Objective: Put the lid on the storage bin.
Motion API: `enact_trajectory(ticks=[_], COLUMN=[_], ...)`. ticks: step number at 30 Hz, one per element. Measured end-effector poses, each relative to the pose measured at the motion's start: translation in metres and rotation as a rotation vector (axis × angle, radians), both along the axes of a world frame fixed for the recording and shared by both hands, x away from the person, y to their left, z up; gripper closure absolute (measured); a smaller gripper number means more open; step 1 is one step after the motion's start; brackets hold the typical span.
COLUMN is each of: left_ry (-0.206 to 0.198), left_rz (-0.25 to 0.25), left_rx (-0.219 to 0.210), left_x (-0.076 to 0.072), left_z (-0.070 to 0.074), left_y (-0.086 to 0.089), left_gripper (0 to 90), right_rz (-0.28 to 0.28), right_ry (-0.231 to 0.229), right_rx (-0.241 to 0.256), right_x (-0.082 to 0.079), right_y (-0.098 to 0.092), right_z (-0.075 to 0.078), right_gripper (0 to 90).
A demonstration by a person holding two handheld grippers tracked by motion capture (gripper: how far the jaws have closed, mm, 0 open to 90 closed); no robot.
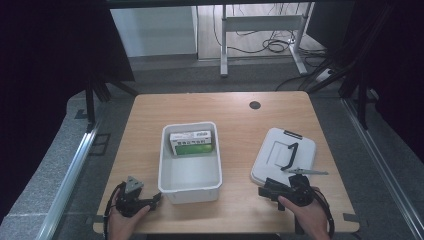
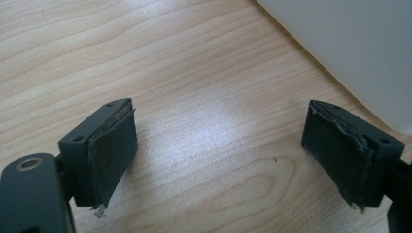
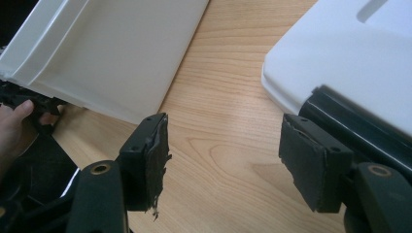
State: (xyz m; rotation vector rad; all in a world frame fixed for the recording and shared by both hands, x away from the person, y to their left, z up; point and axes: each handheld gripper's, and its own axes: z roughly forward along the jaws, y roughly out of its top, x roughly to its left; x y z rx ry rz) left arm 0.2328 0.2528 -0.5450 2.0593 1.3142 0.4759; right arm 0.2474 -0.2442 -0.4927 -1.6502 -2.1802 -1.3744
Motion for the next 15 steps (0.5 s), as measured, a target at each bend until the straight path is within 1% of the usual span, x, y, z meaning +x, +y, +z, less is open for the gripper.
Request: enact_trajectory(ticks=[7, 15], left_ry=[0.000, 0.000], left_rz=[-0.002, -0.003], left_rx=[0.003, 0.003], left_x=[-0.0005, -0.0006], left_z=[0.0000, 0.0000], left_y=[0.0000, -0.0001], left_gripper=[12.9, 13.0], right_rz=[0.001, 0.007], right_ry=[0.006, -0.006], right_rx=[-0.004, -0.008], right_x=[0.0017, -0.0002], right_y=[0.0019, 0.0025], right_z=[-0.0002, 0.0022], right_gripper=[35.3, 35.3])
